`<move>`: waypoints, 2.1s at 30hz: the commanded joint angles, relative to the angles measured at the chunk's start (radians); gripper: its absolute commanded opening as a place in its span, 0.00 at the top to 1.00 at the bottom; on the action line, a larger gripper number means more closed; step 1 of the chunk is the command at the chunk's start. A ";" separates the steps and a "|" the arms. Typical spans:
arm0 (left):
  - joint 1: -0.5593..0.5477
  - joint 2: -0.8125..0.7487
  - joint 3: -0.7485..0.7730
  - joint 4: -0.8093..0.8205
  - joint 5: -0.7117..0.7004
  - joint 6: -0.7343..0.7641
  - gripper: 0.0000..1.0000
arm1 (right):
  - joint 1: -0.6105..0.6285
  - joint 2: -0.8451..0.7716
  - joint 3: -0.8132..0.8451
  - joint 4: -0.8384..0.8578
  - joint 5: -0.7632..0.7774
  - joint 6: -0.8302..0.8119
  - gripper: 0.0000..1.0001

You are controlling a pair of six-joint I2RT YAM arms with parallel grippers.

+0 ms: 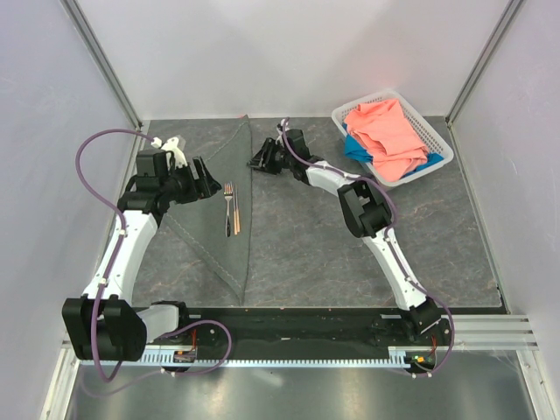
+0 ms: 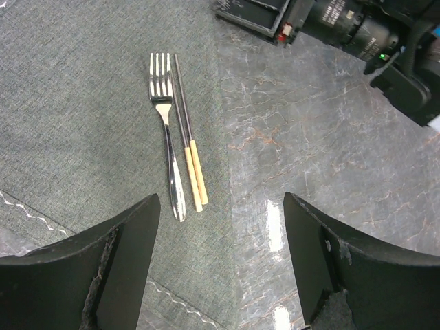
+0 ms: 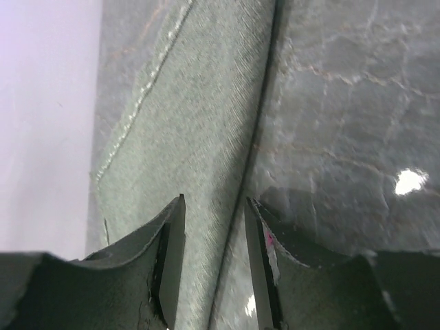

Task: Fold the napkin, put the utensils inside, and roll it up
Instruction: Fold the napkin

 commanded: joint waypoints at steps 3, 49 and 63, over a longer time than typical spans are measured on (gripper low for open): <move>-0.009 -0.007 0.012 0.030 0.032 -0.005 0.20 | 0.002 0.093 0.106 0.062 -0.021 0.086 0.53; -0.035 -0.030 0.015 0.049 0.060 -0.021 0.20 | -0.015 -0.703 -1.448 0.515 0.529 0.312 1.00; -0.037 -0.039 0.013 0.044 0.049 -0.013 0.20 | -0.134 -0.998 -1.382 0.200 0.670 0.039 0.37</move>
